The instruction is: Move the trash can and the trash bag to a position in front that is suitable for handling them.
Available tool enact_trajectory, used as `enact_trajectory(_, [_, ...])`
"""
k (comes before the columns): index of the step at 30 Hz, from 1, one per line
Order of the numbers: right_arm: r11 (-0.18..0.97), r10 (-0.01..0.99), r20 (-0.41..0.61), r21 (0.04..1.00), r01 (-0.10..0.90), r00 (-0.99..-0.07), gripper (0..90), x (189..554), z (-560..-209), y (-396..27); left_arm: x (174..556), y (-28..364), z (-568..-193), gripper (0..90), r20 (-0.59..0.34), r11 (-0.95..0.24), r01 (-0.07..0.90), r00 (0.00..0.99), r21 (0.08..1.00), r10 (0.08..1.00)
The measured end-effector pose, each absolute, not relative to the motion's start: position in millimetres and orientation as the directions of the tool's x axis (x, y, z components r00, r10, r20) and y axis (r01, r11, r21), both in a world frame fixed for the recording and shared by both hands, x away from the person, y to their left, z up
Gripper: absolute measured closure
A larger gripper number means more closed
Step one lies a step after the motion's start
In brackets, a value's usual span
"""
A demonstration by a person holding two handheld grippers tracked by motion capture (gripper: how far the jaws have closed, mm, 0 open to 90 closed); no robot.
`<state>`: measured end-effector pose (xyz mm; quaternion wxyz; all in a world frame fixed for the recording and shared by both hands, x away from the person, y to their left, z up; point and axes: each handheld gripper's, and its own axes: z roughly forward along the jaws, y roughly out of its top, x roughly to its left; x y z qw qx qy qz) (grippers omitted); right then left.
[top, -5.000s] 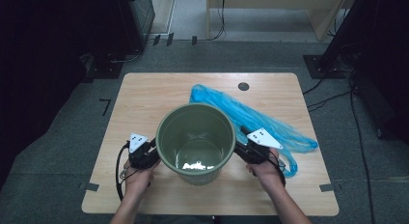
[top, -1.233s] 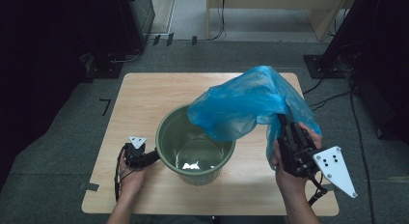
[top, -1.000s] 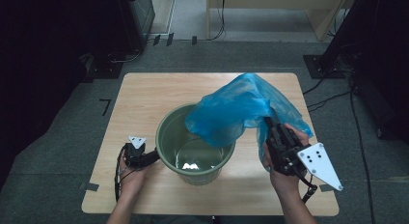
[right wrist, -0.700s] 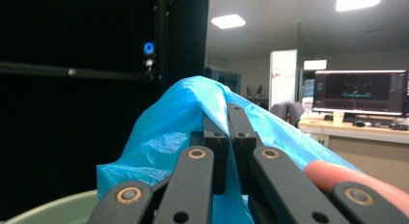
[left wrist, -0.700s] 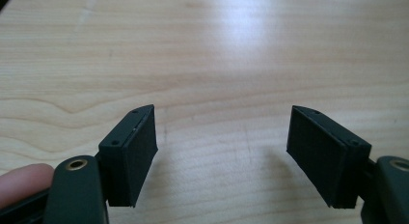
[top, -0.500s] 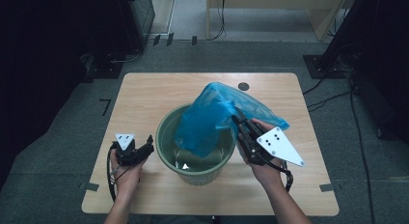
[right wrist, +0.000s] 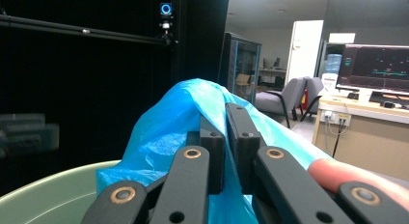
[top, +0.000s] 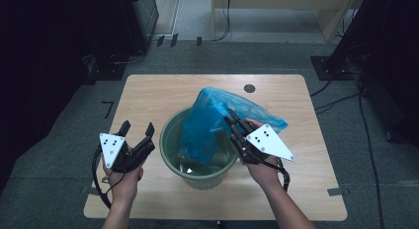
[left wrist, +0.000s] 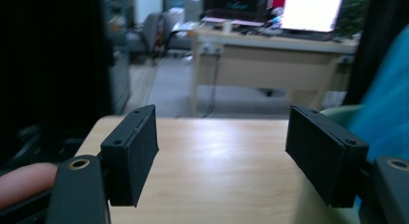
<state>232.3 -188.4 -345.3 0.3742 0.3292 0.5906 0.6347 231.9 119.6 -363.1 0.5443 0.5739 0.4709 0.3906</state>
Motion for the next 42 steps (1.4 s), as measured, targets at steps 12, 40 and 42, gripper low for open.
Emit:
enact_trajectory(12, [-0.014, 0.840, -0.057, 0.992, -0.125, -0.540, 86.8, 223.0, -337.2, -181.4, 214.1, 52.6, -334.1, 26.7, 0.120, -0.127, -0.022, 0.528, 0.992, 0.841])
enact_trajectory(40, [0.011, 0.818, -0.094, 0.989, -0.148, -0.568, 44.6, 199.3, -343.5, -206.0, 240.2, 82.8, -357.3, 90.0, -0.009, -0.053, 0.148, 0.391, 0.988, 0.920])
enact_trajectory(42, [0.005, 0.814, -0.091, 0.989, -0.149, -0.574, 44.3, 198.8, -342.9, -210.5, 243.5, 88.5, -359.5, 90.0, -0.030, -0.035, 0.164, 0.377, 0.986, 0.926])
